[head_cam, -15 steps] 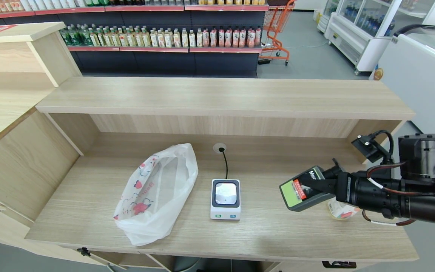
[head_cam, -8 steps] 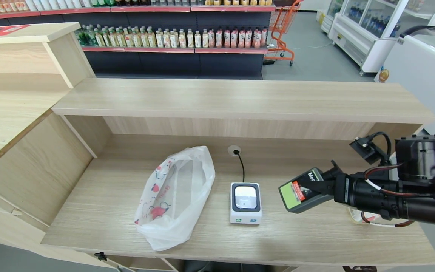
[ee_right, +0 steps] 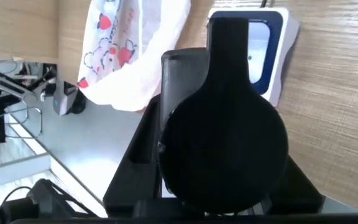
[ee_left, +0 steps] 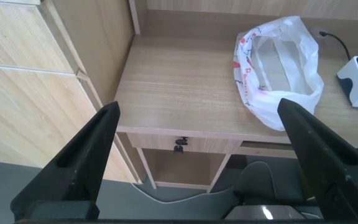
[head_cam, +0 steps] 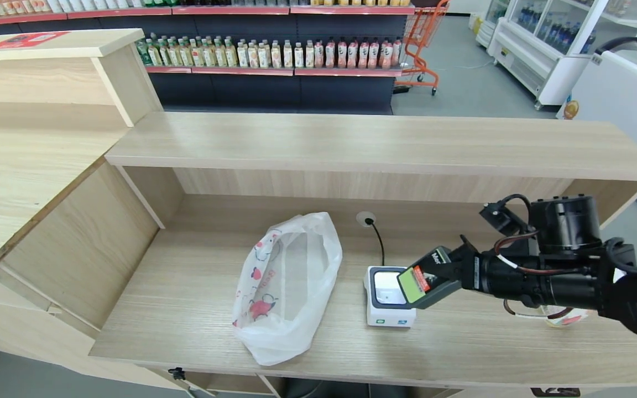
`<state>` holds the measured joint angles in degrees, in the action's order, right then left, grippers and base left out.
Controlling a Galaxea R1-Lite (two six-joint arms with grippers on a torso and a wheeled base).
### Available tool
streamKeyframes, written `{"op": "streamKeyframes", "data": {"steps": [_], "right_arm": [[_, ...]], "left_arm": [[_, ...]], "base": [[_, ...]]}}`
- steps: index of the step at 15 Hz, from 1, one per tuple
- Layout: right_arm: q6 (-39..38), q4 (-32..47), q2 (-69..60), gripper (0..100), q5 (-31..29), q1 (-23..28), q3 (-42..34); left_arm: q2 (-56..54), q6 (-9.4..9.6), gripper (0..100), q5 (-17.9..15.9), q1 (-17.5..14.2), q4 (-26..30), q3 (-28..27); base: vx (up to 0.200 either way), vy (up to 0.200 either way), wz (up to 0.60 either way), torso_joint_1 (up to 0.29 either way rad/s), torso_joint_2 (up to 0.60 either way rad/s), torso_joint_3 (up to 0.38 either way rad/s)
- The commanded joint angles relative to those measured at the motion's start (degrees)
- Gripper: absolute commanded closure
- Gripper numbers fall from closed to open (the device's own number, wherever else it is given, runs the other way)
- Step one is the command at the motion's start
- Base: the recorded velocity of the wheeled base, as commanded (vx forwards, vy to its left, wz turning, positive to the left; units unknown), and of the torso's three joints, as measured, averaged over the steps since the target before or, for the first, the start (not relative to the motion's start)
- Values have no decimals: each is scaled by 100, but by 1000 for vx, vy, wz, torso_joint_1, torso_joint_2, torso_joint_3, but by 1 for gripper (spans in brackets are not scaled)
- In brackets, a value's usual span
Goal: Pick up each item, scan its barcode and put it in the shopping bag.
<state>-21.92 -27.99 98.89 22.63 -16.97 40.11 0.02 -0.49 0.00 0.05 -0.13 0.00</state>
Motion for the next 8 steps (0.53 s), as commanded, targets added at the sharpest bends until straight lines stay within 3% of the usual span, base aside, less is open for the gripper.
{"op": "streamKeyframes", "data": {"steps": [1, 8], "right_arm": [[47, -5, 570, 100, 5, -140, 287], [856, -49, 1352, 100, -267, -166, 647]], "left_arm": [[6, -4, 0, 0, 4, -4, 0], [6, -4, 0, 0, -5, 5, 0]], "base": [[0, 0, 0, 0, 0, 0], [0, 0, 0, 0, 0, 0]]}}
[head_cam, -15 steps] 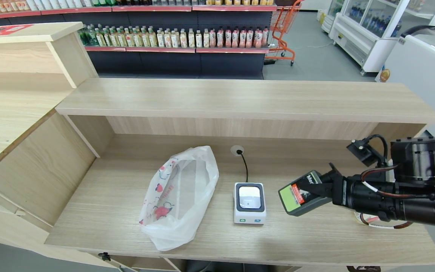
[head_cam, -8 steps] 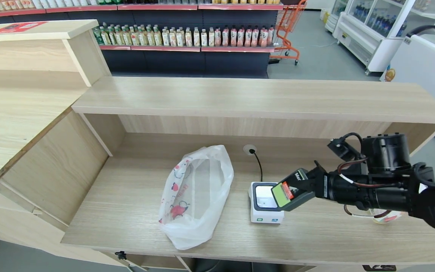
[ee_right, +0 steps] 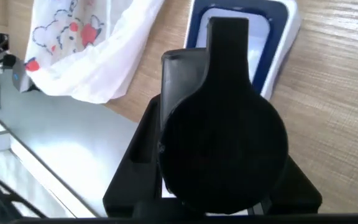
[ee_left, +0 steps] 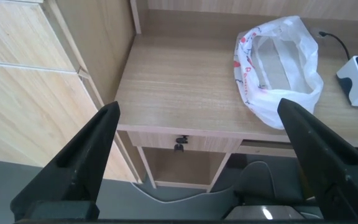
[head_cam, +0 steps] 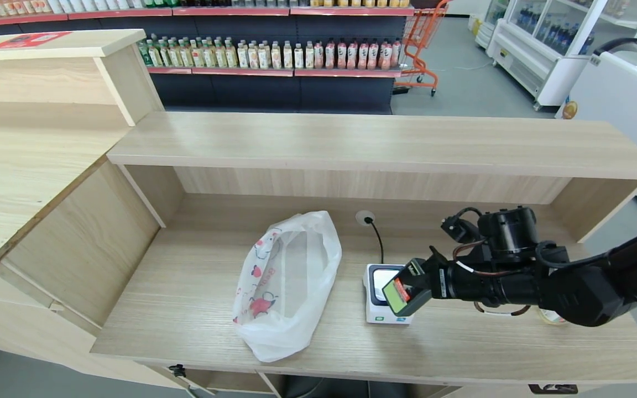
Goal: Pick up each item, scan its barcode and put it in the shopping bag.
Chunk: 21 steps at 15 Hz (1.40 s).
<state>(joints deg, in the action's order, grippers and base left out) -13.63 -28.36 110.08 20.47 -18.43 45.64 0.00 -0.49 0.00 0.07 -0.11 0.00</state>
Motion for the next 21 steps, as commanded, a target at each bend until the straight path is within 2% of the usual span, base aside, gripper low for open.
{"op": "streamKeyframes", "data": {"steps": [1, 10, 14, 21], "right_arm": [[27, -12, 330, 100, -140, -29, 252], [18, -30, 717, 100, -175, -336, 665], [36, -47, 971, 100, -298, -345, 1149], [-17, -65, 892, 100, -482, -345, 1140]], "left_arm": [[9, -4, 0, 0, 1, -7, 0], [0, -4, 0, 0, 1, -7, 0], [9, -4, 0, 0, 1, -7, 0], [9, -4, 0, 0, 1, -7, 0]], "base": [[0, 0, 0, 0, 0, 0], [0, 0, 0, 0, 0, 0], [0, 0, 0, 0, 0, 0], [0, 0, 0, 0, 0, 0]]}}
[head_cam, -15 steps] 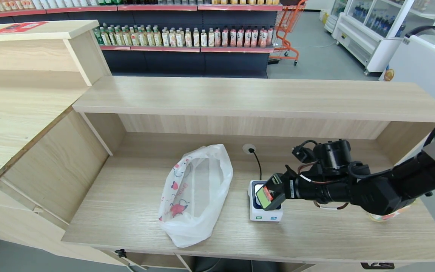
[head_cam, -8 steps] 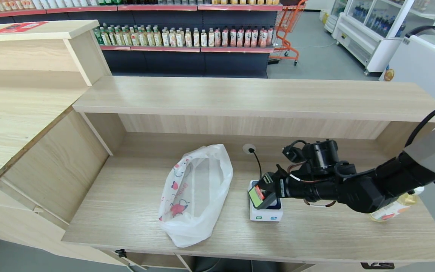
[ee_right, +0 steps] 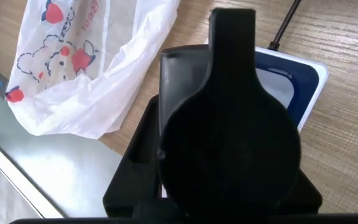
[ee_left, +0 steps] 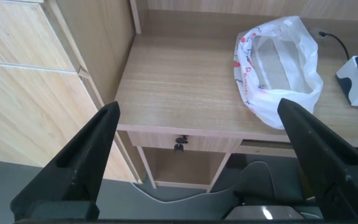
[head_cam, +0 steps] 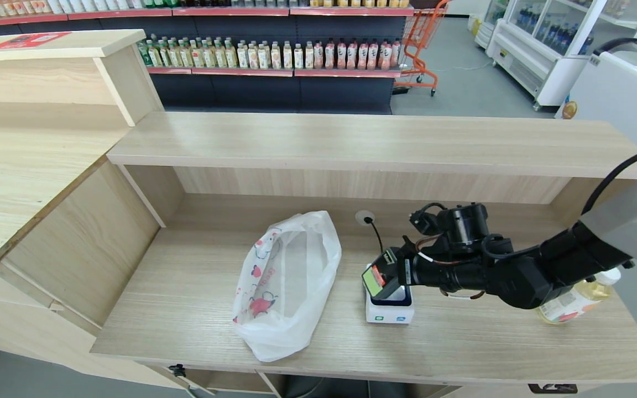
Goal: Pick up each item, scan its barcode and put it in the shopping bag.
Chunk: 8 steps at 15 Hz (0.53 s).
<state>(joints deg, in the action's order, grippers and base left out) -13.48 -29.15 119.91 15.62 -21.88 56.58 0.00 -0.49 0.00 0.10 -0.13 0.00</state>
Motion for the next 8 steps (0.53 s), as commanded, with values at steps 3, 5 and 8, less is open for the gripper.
{"op": "streamKeyframes", "data": {"steps": [3, 5, 8], "right_arm": [[-155, -56, -758, 100, -41, 0, 82], [399, -197, -1593, 100, -489, 184, -138], [1234, -293, -2331, 100, -815, 211, -1070]], "left_arm": [[9, -4, 0, 0, -1, -4, 0], [9, -4, 0, 0, -1, -4, 0], [9, -4, 0, 0, -1, -4, 0]], "base": [[0, 0, 0, 0, 0, 0], [0, 0, 0, 0, 0, 0], [0, 0, 0, 0, 0, 0]]}}
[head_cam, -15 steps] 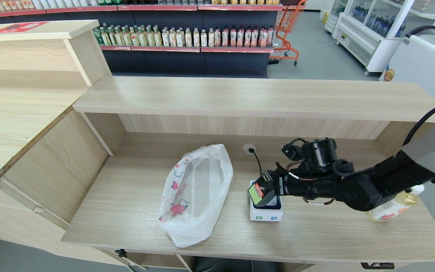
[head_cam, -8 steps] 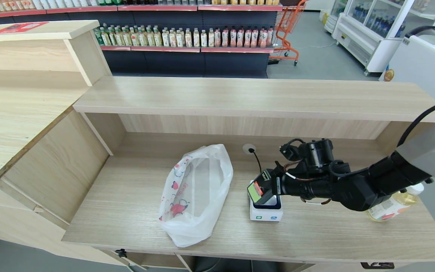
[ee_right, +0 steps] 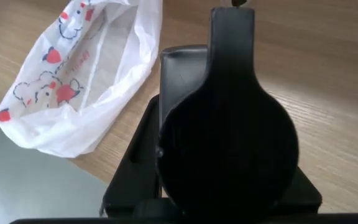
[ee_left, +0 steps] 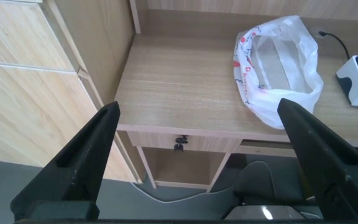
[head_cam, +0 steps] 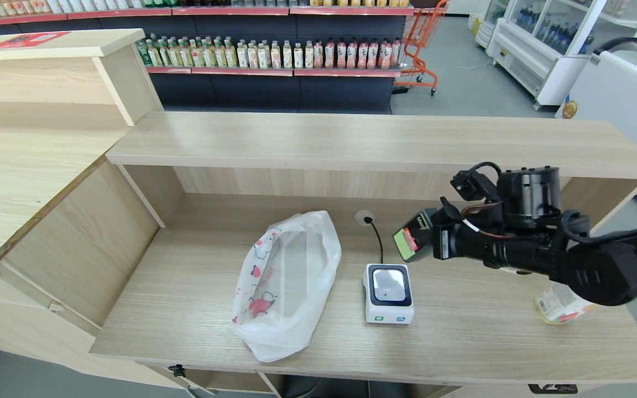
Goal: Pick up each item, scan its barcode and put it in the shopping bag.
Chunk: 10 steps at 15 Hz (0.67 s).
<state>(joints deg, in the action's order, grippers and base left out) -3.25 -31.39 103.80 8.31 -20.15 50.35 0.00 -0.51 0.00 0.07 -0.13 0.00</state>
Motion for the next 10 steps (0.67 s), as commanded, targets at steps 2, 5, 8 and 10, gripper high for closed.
{"op": "streamKeyframes", "data": {"steps": [2, 5, 8, 10], "right_arm": [[211, -192, -897, 100, -93, -6, -754], [158, -473, -1143, 100, -49, 2, -1150], [-175, -473, -1248, 100, 56, -6, -1343], [-474, -429, -1240, 100, 83, -33, -1308]], "left_arm": [[9, -2, 0, 0, 1, -4, 0], [0, 86, 0, 0, -7, 5, 0], [9, 42, 0, 0, 1, 5, 0], [9, 34, 0, 0, -7, 5, 0]], "base": [[0, 0, 0, 0, 0, 0], [0, 0, 0, 0, 0, 0], [0, 133, 0, -3, 2, 3], [0, 200, 0, -2, -3, 7]]}}
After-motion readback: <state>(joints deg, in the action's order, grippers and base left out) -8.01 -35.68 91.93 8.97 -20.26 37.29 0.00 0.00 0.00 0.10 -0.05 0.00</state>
